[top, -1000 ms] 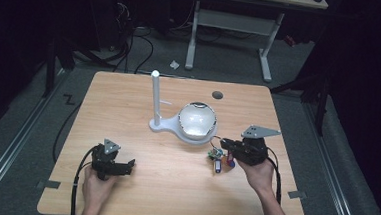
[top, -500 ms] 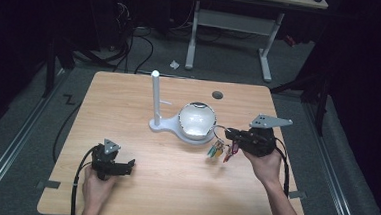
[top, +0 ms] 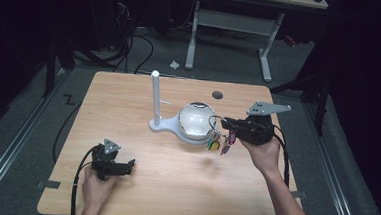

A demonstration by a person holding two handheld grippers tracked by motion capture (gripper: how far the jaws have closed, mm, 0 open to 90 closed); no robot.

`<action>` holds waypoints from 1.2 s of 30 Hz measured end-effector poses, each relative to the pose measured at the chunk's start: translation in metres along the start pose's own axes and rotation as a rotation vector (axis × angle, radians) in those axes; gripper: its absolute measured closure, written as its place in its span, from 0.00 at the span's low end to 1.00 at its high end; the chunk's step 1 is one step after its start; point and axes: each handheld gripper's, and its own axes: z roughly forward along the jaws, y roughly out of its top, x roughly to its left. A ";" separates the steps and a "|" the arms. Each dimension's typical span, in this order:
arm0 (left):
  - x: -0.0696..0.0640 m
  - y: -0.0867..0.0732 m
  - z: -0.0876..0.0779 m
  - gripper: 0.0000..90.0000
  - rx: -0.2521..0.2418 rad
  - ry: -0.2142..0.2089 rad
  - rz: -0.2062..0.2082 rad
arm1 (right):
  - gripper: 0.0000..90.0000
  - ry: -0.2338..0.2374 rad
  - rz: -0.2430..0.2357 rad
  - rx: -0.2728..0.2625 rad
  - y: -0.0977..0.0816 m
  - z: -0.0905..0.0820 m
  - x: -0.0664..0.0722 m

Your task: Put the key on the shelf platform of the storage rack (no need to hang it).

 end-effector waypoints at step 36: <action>0.000 0.000 0.000 0.06 -0.001 -0.002 0.005 | 0.92 0.004 0.003 -0.022 0.061 0.034 -0.016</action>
